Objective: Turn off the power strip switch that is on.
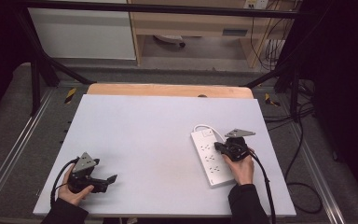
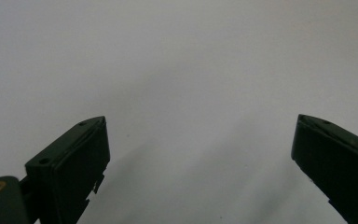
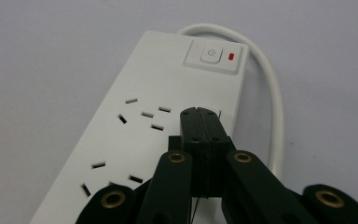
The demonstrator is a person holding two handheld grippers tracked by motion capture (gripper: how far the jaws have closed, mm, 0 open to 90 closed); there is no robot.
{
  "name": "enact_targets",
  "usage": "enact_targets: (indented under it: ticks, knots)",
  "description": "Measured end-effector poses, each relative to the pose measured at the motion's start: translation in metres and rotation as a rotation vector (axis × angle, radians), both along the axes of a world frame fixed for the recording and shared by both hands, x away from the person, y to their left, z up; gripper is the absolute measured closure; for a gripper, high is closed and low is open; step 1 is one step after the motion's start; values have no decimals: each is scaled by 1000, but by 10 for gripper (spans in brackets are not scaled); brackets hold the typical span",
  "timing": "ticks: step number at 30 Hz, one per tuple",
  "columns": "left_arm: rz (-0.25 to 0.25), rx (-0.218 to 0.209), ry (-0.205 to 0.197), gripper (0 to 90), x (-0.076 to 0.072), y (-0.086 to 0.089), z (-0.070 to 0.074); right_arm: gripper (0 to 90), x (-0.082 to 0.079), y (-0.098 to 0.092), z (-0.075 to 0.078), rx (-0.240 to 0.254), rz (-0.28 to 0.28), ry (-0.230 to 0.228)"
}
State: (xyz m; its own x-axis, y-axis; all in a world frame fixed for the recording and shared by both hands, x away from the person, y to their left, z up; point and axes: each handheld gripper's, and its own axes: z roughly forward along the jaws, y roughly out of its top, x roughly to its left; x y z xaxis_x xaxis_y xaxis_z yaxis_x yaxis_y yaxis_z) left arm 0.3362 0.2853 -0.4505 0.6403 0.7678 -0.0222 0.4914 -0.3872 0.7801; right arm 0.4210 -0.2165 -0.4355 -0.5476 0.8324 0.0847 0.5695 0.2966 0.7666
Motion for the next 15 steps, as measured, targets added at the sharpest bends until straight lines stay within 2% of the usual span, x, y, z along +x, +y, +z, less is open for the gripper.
enact_targets:
  ticks: [9,12,15]
  knots:
    - [0,-1,1,41,0,0,0,900,0,0,1,-9,-1,5]
    - [1,-1,1,41,0,0,0,900,-3,-1,3,-26,0,-10]
    - [1,0,1,41,0,0,0,900,-5,-2,7,-7,5,-22]
